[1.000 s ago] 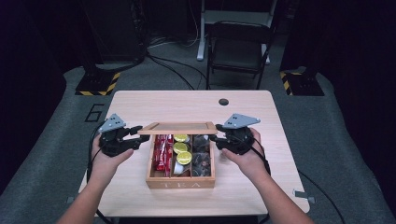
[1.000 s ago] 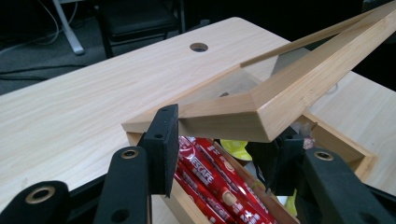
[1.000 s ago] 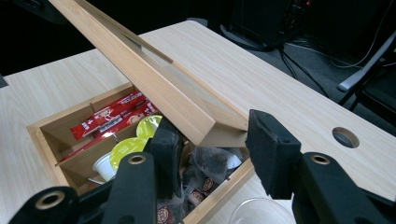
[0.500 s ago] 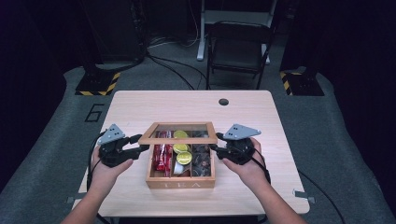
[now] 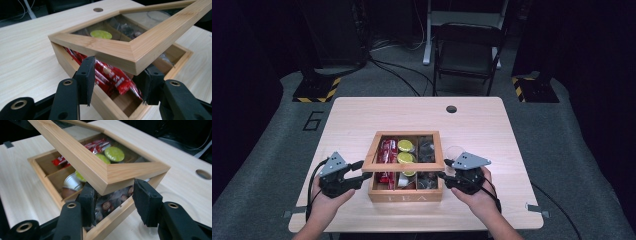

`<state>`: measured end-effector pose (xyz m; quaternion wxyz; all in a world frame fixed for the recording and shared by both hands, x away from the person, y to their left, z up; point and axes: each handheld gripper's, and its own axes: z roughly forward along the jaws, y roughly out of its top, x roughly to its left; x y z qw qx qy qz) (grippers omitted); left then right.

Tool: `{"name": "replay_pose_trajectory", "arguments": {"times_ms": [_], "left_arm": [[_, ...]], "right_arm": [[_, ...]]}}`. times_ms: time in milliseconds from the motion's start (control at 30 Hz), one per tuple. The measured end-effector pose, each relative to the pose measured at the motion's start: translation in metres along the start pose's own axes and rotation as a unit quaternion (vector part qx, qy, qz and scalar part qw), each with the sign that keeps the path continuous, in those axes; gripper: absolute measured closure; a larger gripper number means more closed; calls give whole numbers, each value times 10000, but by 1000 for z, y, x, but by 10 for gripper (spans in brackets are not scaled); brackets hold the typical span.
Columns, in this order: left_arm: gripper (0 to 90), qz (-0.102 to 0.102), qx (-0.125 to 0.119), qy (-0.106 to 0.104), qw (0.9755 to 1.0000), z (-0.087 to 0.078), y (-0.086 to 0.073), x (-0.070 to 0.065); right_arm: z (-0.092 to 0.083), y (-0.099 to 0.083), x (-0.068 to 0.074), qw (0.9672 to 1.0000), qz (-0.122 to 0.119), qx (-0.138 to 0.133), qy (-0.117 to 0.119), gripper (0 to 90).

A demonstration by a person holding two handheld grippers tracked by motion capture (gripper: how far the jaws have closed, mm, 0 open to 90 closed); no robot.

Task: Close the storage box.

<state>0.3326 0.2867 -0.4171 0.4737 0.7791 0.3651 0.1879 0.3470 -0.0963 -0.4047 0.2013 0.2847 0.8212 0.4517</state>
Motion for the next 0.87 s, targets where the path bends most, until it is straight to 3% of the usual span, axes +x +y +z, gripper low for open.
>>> {"name": "replay_pose_trajectory", "arguments": {"times_ms": [167,200,367,567,667,733,867], "left_arm": [[521,-47,79,-26,10000,3,-10,-2],[520,-16,183,-45,9998,4,-16,-3],[514,-16,417,-119,9991,8,-26,-4],[470,-38,830,-241,9962,14,-39,-4],[451,7,916,-287,9954,14,-41,-3],[387,110,1151,-309,9928,15,-47,-7],[365,77,1182,-347,9924,11,-50,-8]], "right_arm": [[2,-12,4,9999,-11,99,82,541],[3,-14,7,9998,100,149,65,538],[6,-25,11,9996,70,253,123,524],[11,-38,16,9981,133,519,316,494],[15,-41,17,9972,155,654,331,477],[14,-42,17,9965,171,672,457,421],[9,-43,17,9975,184,603,314,382]]}}
